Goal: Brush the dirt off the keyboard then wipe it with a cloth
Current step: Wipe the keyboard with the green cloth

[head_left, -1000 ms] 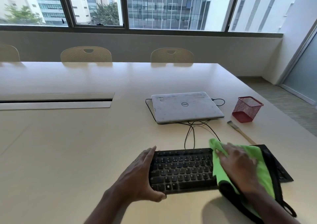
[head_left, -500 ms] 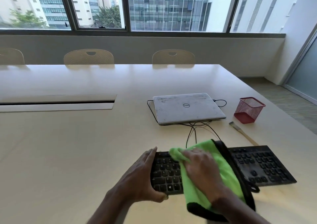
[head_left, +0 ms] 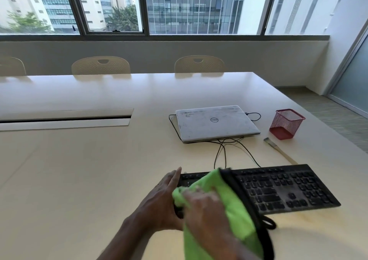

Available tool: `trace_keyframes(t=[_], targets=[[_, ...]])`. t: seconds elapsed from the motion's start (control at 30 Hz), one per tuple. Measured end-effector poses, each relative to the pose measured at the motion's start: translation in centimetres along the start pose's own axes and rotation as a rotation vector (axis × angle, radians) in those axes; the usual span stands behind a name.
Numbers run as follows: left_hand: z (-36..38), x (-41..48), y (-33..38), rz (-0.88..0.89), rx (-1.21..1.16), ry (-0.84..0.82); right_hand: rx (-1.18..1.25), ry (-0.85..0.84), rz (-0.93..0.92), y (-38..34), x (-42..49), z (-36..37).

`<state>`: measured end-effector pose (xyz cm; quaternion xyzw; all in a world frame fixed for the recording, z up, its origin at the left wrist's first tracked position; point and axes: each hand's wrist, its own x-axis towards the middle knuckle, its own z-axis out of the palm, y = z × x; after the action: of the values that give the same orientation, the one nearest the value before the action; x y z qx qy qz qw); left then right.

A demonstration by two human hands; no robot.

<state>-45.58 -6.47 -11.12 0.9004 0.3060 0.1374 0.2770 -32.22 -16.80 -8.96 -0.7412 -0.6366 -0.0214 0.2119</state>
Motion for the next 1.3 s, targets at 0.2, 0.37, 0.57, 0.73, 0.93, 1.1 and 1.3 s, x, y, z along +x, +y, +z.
trace_keyframes(t=[0.2, 0.37, 0.57, 0.73, 0.93, 1.1, 1.3], targets=[[0.0, -0.3, 0.2, -0.018, -0.005, 0.024, 0.019, -0.195, -0.032, 3.0, -1.9, -0.6], [-0.2, -0.3, 0.5, -0.015, -0.006, -0.009, -0.104, -0.091, 0.357, 11.0, -3.1, -3.5], [-0.2, -0.3, 0.6, -0.012, 0.009, -0.022, -0.103, 0.006, 0.460, 9.5, -3.5, -3.8], [-0.2, 0.0, 0.1, 0.014, 0.041, 0.001, -0.015, -0.001, 0.080, 0.0, -3.4, -0.1], [-0.1, -0.1, 0.1, -0.001, 0.041, 0.008, -0.033, -0.014, -0.062, 2.3, -3.9, 0.3], [-0.2, -0.3, 0.1, 0.010, 0.014, -0.008, -0.146, 0.013, 0.302, 11.2, -4.2, -4.0], [0.0, -0.2, 0.2, 0.010, -0.003, -0.034, -0.040, -0.082, 0.436, 10.5, -2.9, -5.2]])
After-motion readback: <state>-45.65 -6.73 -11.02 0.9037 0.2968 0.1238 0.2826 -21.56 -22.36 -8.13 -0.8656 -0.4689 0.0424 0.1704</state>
